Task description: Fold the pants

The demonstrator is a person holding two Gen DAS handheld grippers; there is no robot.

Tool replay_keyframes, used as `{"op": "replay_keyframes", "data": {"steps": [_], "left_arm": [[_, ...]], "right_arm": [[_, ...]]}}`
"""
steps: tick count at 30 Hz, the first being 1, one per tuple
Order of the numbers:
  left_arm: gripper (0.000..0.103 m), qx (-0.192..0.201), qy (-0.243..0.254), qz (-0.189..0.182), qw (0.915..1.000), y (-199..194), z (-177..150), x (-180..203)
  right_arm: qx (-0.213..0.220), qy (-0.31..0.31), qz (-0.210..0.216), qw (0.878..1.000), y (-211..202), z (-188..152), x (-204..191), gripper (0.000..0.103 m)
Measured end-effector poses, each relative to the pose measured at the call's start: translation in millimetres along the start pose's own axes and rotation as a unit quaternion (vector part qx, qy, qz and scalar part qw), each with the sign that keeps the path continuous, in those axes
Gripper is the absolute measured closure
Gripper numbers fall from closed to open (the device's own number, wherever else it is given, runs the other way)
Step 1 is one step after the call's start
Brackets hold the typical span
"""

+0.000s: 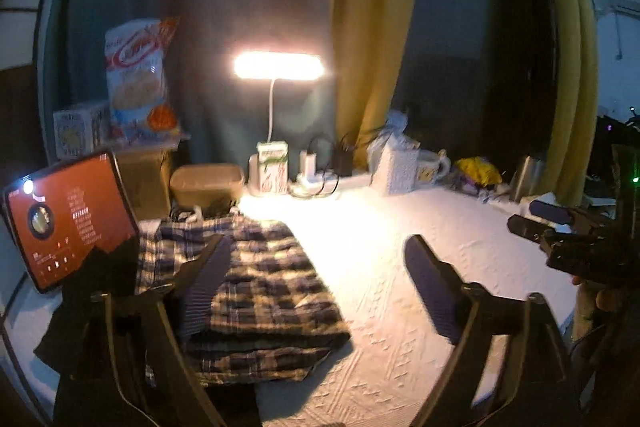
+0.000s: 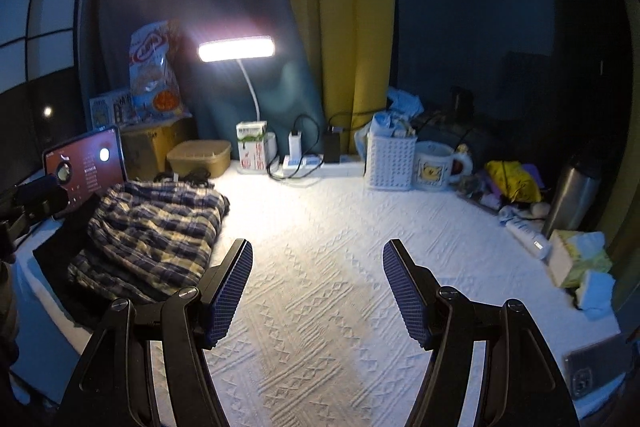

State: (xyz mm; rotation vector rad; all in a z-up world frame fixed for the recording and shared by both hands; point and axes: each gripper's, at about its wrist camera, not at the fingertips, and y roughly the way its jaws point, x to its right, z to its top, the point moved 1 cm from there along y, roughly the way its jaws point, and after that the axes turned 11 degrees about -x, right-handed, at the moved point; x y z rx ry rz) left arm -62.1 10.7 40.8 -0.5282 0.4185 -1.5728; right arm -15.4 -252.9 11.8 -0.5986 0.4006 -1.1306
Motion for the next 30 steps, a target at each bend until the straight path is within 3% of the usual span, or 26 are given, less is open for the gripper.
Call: {"op": "replay_keyframes", "data": {"steps": [9, 11, 15, 25, 30], "left_arm": [[0.011, 0.048, 0.004, -0.019, 0.9986, -43.5, 9.7, 18.2], [0.006, 0.057, 0.003, -0.014, 0.9983, -50.6, 10.2, 20.3], [0.002, 0.071, -0.014, -0.005, 0.9974, -64.5, 10.1, 18.6], [0.002, 0.066, -0.022, 0.058, 0.9958, -70.8, 6.5, 10.2], [0.001, 0.083, -0.021, 0.07, 0.9939, -74.5, 1.3, 3.0]], "right_arm": [[0.043, -0.014, -0.016, 0.999, -48.7, 11.2, -3.2, 0.033], [0.053, -0.016, -0.021, 0.998, -59.6, 13.6, -4.4, 0.033], [0.077, -0.017, -0.025, 0.997, -82.4, 17.0, -7.9, 0.021], [0.098, -0.025, -0.036, 0.994, -110.9, 17.9, -20.6, 0.016], [0.103, -0.026, -0.038, 0.994, -114.8, 18.8, -24.7, 0.014]]}}
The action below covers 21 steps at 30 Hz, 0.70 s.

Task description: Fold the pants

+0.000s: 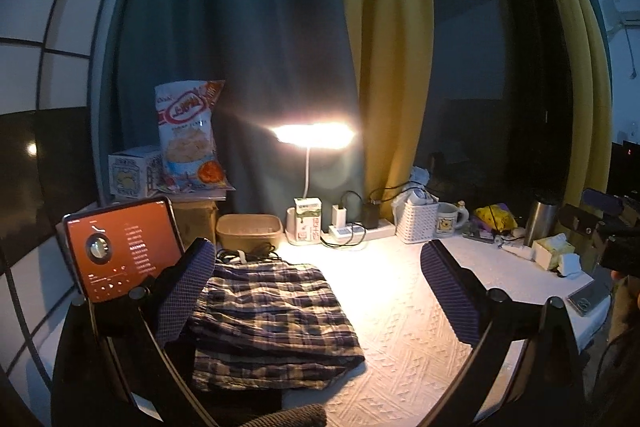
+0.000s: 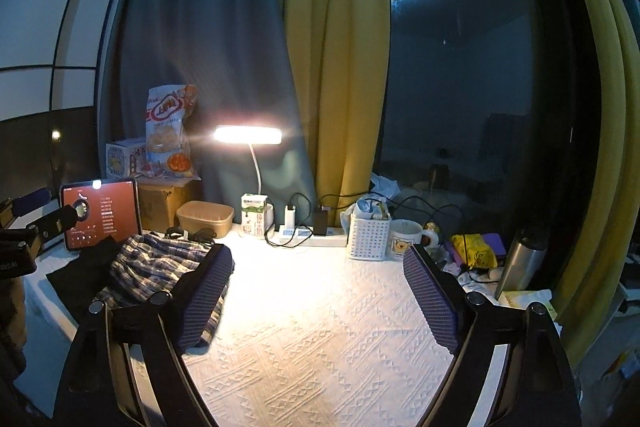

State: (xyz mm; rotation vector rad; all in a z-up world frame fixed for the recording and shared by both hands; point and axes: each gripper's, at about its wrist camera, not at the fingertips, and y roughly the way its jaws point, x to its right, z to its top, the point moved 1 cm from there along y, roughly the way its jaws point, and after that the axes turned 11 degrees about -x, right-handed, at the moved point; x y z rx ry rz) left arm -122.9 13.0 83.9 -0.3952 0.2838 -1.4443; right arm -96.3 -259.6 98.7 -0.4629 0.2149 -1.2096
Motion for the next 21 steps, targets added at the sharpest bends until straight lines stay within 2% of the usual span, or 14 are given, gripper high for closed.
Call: {"op": "replay_keyframes", "data": {"steps": [7, 21], "left_arm": [[0.001, -0.014, 0.006, 0.014, 0.9998, 11.4, -6.7, -4.9], [0.001, -0.02, 0.004, 0.008, 0.9998, 15.4, -10.7, -12.1]], "right_arm": [[-0.016, -0.007, 0.01, 1.0, 13.0, -3.0, -10.5, 0.013], [-0.026, -0.013, 0.014, 0.999, 22.8, -5.2, -16.7, 0.012]]}}
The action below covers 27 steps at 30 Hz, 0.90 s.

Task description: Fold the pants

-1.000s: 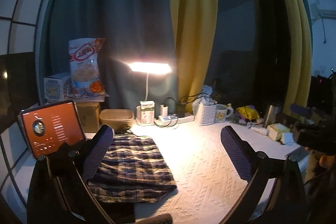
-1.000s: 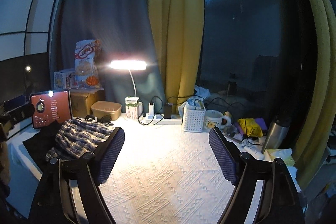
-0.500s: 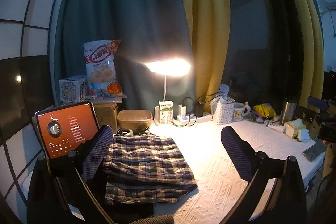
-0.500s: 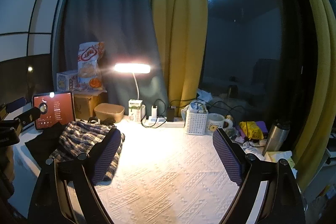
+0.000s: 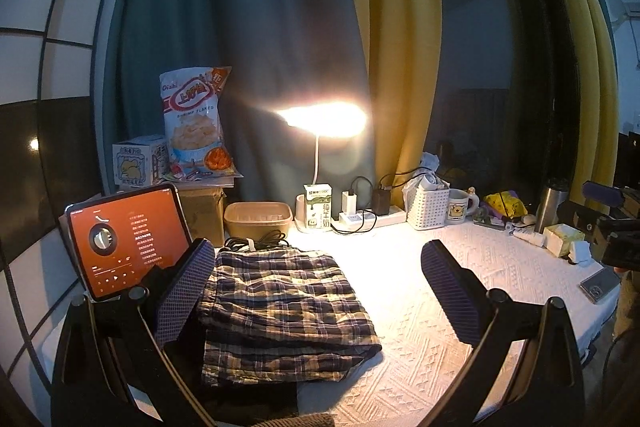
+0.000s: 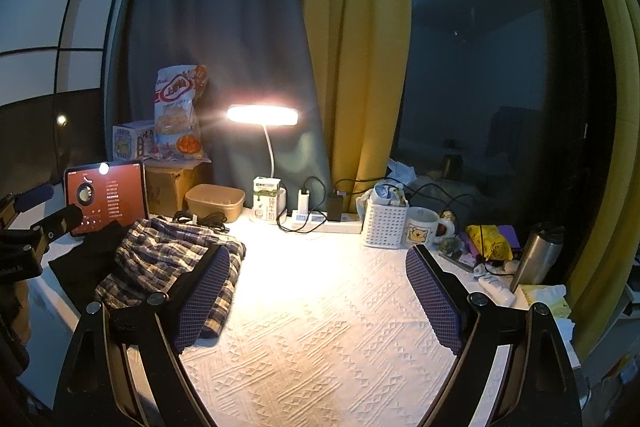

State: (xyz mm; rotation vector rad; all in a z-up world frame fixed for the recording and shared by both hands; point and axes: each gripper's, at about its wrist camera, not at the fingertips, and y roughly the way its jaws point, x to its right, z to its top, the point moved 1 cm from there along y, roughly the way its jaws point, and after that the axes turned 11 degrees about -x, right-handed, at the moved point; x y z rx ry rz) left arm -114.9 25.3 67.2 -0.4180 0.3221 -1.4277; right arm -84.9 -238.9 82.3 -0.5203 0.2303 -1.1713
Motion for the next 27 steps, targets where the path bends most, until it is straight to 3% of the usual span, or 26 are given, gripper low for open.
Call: {"op": "replay_keyframes", "data": {"steps": [27], "left_arm": [[0.001, -0.003, 0.008, -0.01, 0.9999, 1.3, 0.2, 3.8]], "right_arm": [[-0.001, 0.007, -0.006, 1.0, -0.3, -2.0, 2.0, 0.011]]}}
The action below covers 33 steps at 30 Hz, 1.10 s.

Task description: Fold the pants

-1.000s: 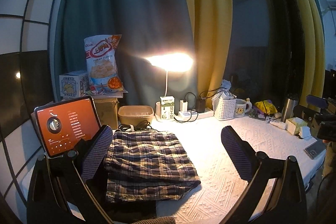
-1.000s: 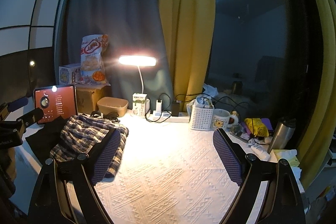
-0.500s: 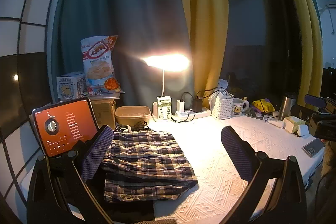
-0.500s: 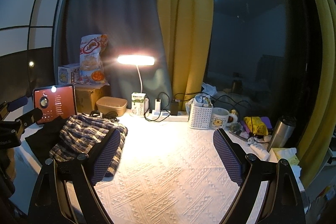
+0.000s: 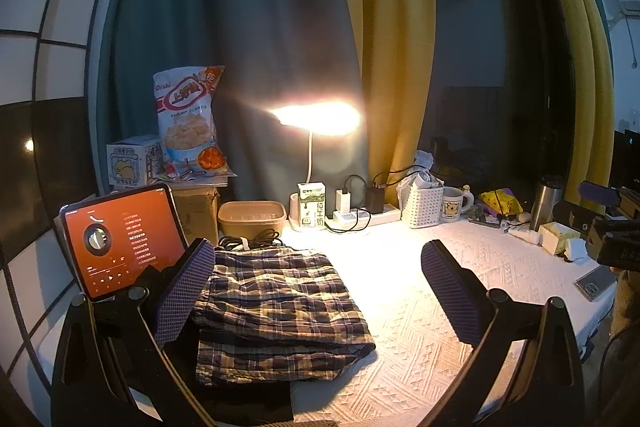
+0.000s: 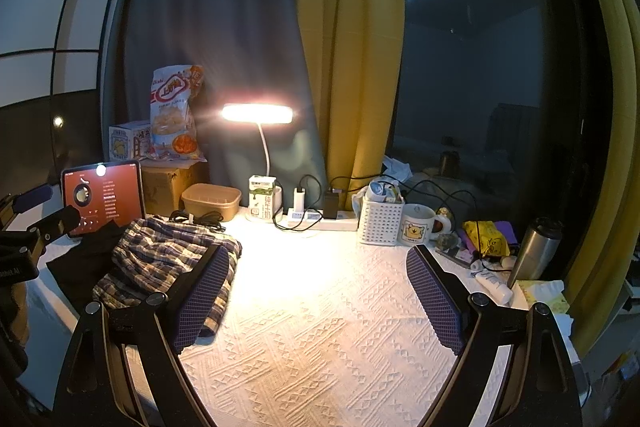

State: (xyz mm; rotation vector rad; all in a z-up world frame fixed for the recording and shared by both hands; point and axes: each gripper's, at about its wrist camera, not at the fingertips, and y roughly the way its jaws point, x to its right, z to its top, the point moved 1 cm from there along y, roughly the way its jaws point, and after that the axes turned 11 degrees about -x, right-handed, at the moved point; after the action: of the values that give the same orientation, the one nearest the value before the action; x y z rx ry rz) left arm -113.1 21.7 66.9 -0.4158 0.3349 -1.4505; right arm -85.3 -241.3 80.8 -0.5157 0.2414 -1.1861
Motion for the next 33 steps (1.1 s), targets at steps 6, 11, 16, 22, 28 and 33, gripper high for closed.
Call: {"op": "replay_keyframes", "data": {"steps": [6, 11, 16, 22, 28, 33], "left_arm": [[0.001, 0.0, 0.0, 0.0, 1.0, -0.8, -0.1, 0.3], [0.001, 0.0, -0.001, 0.001, 1.0, -1.0, -0.1, 1.8], [0.001, -0.001, -0.001, 0.001, 1.0, -1.2, -0.2, 2.3], [0.001, -0.002, 0.0, -0.002, 1.0, -1.3, -0.2, 3.7], [0.001, -0.002, 0.0, -0.002, 1.0, -1.0, -0.6, 5.0], [0.001, -0.002, 0.001, -0.004, 1.0, -0.6, -0.1, 5.2]], "right_arm": [[0.0, 0.0, 0.0, 1.0, 0.0, 0.3, -0.1, 0.011], [0.0, 0.001, 0.0, 1.0, -0.3, -0.2, 0.4, 0.011], [0.0, 0.003, -0.003, 1.0, -0.1, -1.3, 1.2, 0.011], [0.0, 0.003, -0.004, 1.0, -0.1, -2.0, 2.3, 0.011], [0.0, 0.002, -0.003, 1.0, -0.3, -1.6, 2.6, 0.011], [0.0, 0.002, -0.003, 1.0, -0.3, -1.7, 2.5, 0.011]]}}
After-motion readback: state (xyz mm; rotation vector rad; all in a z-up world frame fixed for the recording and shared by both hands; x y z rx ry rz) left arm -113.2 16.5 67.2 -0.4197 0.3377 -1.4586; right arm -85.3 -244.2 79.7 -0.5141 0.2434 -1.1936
